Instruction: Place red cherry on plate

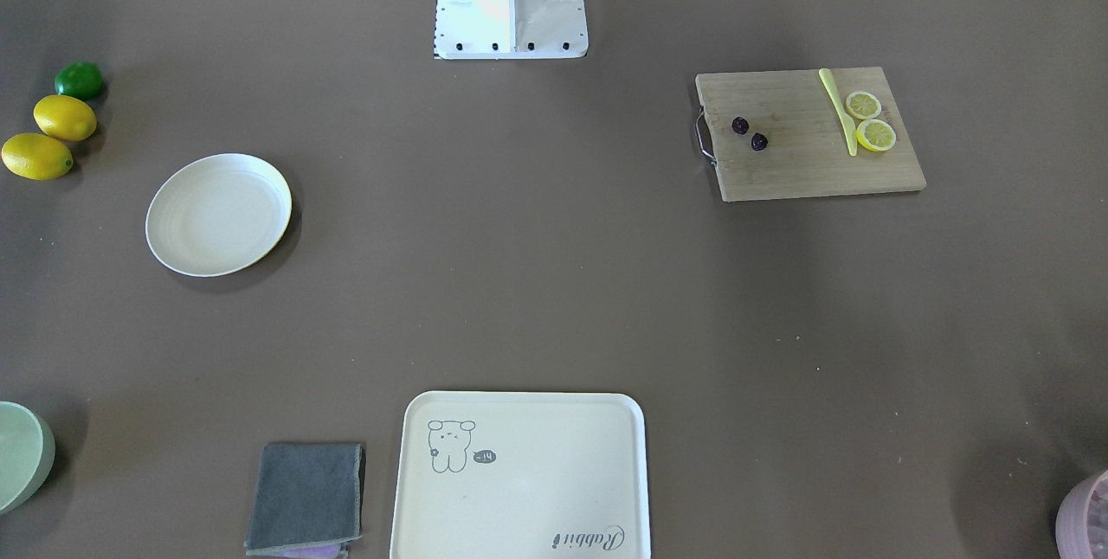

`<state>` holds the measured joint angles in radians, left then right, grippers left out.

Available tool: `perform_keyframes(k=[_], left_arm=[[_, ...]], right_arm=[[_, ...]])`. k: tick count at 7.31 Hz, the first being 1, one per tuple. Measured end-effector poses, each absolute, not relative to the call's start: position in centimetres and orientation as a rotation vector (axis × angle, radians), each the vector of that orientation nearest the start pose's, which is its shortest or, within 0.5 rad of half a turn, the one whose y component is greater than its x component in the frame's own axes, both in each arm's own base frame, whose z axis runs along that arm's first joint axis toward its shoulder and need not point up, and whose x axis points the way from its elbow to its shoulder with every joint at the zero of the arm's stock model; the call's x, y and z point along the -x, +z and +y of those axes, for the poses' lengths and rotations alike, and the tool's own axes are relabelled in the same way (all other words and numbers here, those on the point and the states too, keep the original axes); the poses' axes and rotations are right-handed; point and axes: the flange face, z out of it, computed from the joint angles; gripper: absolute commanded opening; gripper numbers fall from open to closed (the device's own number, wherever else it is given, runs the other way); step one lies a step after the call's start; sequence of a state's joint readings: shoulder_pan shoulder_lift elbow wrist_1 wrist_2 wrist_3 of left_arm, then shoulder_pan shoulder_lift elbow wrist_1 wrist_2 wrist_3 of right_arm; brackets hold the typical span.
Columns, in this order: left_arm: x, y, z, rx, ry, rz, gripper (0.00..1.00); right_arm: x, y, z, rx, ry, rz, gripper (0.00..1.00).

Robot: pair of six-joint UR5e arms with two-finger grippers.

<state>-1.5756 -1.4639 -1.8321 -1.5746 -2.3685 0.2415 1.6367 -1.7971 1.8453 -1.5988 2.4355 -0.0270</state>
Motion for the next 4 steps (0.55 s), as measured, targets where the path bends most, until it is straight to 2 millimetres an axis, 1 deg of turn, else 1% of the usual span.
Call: perform_keyframes(k=[3, 4], left_arm=[[6.05, 57.86, -44.96, -0.240, 0.290, 0.778, 0.98], [5.54, 57.76, -44.99, -0.239, 0.304, 0.779, 0.98]], right_arm=[[-8.11, 61.75, -39.10, -0.078, 0.013, -0.891, 1.00], [-8.09, 61.59, -39.11, -0.099, 0.003, -0.892, 1.00]])
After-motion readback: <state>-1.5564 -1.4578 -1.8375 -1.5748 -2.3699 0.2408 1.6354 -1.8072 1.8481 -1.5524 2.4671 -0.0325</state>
